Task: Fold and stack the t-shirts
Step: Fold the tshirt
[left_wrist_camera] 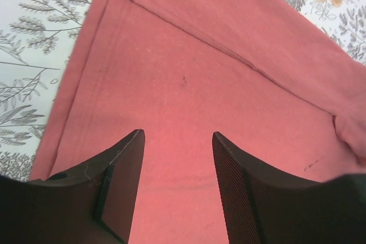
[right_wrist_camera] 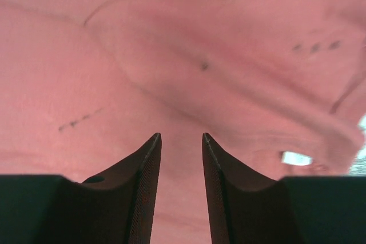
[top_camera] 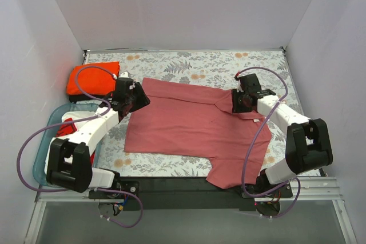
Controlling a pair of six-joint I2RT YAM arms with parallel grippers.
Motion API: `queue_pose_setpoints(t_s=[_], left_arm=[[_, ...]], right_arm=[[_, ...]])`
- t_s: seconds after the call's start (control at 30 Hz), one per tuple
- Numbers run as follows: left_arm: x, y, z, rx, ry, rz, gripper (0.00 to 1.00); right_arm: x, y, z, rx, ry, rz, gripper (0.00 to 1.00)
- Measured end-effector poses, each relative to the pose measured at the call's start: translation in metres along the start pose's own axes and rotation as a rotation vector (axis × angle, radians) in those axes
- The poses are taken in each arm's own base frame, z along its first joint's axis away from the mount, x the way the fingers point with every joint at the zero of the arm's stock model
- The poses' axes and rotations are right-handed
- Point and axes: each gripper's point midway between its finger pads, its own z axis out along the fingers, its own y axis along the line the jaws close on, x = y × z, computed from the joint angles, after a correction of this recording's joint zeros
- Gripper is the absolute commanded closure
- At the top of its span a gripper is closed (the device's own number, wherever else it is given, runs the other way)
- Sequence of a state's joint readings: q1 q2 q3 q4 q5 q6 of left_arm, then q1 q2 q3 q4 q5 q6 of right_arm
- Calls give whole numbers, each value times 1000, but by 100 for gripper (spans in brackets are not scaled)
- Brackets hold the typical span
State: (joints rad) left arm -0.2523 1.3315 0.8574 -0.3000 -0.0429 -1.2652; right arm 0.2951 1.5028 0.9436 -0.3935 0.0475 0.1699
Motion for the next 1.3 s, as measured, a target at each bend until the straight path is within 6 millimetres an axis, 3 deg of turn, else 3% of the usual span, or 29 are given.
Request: queue_pose_setpoints(t_s=[0.1,0.2,0.27,0.43,0.53,0.7,0.97,1.2,1.3], left_arm=[[1,-6,11,9,7,20,50],[-9,-15,32,2,16,28,50],[-19,-23,46,2,12,28,50],[-46,-37,94,-30,-19,35,50],[-56,-41,121,-47,-27,48,50],[-56,-35,156,-84,-13,82,50],[-41,-19,184,-127,35,102,50],[-43,-17,183,-132,37,99,50],[-42,-17,183,-132,40,99,50]], right_arm=[[-26,-14,-6,32,-58,28,57],[-57,-42,-14,39,-132,125,47],[-73,-65,-17,33,-185,207,46],[-88,-120,-19,-7,-295,465,41],[-91,-139,-11,-51,-330,599,41],[-96,-147,16,-130,-335,717,42],[-92,-155,54,-191,-312,859,45],[-104,-150,53,-256,-346,867,49],[-98,-143,46,-275,-350,836,48]])
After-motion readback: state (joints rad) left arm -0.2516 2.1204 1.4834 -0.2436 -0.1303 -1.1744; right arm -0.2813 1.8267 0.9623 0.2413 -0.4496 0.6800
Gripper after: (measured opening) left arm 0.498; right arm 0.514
